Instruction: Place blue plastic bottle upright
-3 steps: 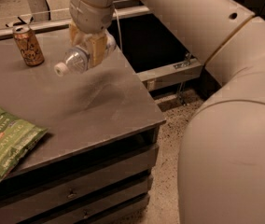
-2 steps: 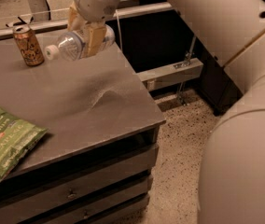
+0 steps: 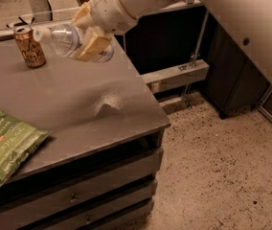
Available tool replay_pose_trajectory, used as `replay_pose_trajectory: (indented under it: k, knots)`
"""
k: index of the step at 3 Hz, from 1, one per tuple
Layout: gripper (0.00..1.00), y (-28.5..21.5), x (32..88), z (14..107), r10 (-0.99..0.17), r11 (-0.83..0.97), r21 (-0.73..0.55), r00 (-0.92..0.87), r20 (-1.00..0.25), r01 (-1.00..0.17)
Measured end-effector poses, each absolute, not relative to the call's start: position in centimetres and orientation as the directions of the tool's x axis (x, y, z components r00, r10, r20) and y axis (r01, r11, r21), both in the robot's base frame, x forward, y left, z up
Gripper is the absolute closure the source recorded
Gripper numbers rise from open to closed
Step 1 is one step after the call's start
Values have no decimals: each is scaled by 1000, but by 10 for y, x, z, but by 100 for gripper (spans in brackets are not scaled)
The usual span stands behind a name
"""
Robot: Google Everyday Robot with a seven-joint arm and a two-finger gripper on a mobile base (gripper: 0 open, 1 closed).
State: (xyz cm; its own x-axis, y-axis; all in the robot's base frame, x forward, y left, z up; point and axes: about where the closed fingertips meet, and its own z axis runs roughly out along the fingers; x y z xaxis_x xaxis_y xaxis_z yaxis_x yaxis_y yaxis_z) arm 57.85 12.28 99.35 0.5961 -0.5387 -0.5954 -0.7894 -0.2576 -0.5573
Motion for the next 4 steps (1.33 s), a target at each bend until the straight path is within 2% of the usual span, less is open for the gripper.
replay_pose_trajectory:
  k: [1,2,3,4]
  knots:
    - [100,104,590,1010,-532,-137,-586,558,-637,-799]
    - [100,104,591,1010,-536,-138,-588,559,-633,-797]
    - [100,109,591,1009,-483,-65,-584,538,-691,-809]
    - [100,118,586,998,-331,82,-532,481,-812,-843]
